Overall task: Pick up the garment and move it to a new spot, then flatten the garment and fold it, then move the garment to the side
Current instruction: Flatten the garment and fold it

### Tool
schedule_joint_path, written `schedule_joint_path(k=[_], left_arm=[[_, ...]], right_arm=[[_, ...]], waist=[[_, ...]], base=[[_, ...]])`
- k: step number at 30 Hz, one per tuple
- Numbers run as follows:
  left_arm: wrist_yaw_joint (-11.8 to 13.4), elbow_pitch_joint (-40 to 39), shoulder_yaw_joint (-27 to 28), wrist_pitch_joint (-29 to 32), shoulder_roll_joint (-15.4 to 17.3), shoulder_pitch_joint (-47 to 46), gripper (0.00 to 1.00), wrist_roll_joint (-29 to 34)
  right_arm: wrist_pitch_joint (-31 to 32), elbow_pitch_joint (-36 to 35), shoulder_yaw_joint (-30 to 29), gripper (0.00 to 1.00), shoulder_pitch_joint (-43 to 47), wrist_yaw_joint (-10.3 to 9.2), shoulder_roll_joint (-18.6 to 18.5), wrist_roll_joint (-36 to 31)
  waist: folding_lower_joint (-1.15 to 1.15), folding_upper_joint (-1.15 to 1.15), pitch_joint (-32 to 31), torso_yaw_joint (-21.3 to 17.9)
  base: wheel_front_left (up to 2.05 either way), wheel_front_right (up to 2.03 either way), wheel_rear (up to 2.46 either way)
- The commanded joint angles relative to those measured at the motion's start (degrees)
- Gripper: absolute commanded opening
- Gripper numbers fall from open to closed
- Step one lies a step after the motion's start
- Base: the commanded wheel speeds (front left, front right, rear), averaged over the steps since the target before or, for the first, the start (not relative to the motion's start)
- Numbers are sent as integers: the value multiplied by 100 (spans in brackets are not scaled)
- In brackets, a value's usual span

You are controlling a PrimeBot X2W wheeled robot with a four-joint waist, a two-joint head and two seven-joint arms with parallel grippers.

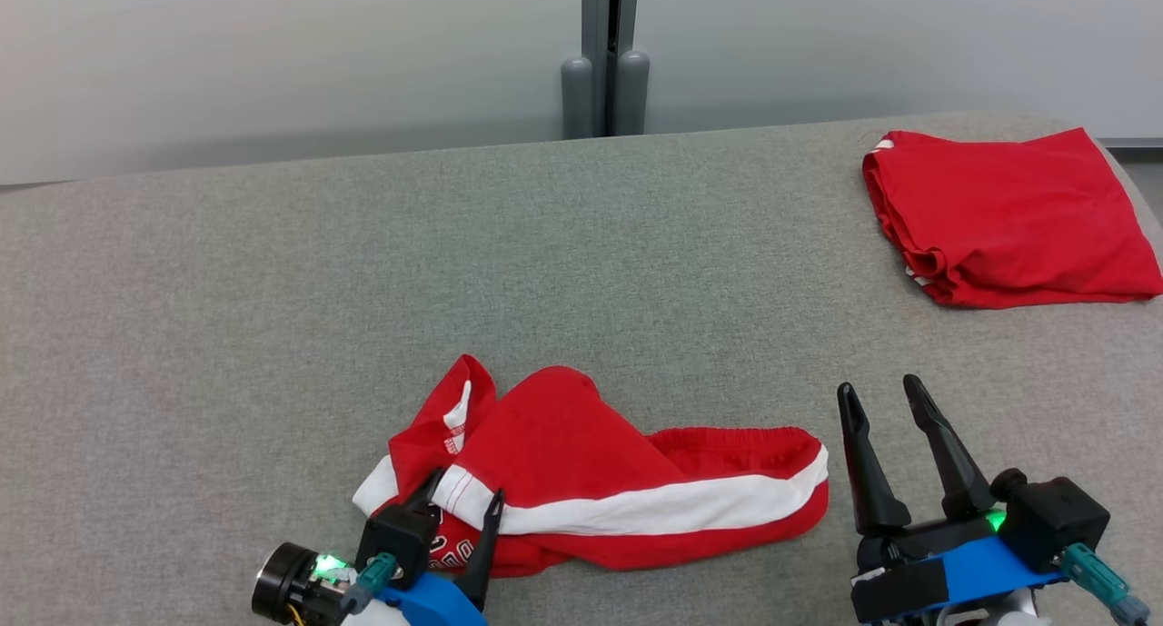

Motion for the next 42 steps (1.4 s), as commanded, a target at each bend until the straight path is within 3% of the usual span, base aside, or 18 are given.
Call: schedule_joint_path(k=[1,2,3,4,5,11,16,23,31,32,33,42], left_arm=[[-20,29,13,11,-3,-21,100,-96],[-23,77,0,21,-14,-44,94,-119],[-25,118,-16,0,-18,-77,43,-152],[-28,155,-8,-23,-44,-99,14,-236],[-31,218,-12,-12,-57,-104,0,-273],[71,260,87,-328,-74,-172,0,-425],[274,-256,265,-564,3,13,0,-502],[552,-1119,458,-258,96,774,0,-710],[785,-1152,666,-172,49,1637,0,-1071],[774,-1088,672,-197,26,1646,29,-1106],[760,-1036,677,-236,-10,1630,100,-1157],[888,-996,972,-1238,-67,1192,100,-1122]], right_arm=[[-20,8,-8,100,-88,1,3,31],[-20,12,-4,100,-93,1,3,26],[-20,13,3,100,-96,1,3,22],[-20,15,11,100,-95,1,4,20],[-20,22,15,100,-86,1,4,18],[-20,52,-80,100,96,1,4,-2],[-19,86,-177,100,240,1,2,-19],[-19,182,-233,100,284,1,0,11],[-20,353,-322,100,222,1,1,-10],[-20,377,-315,100,217,2,1,-16],[-20,397,-308,100,210,1,1,-26],[-20,510,-344,100,114,1,-1,-39]], waist=[[0,-1,-5,-8],[0,-1,-12,-13],[0,-1,-21,-19],[0,-1,-31,-22],[0,-1,-48,-18],[0,-1,-204,117],[0,-1,-324,410],[0,-1,-323,757],[0,-1,-213,883],[0,-1,-211,887],[0,-1,-210,890],[0,-1,-209,818]], base=[[0,0,0],[0,0,0],[0,0,0],[0,0,0],[0,0,0],[0,0,0],[0,0,0],[0,0,0],[0,0,0],[0,0,0],[0,0,0],[0,0,0]])
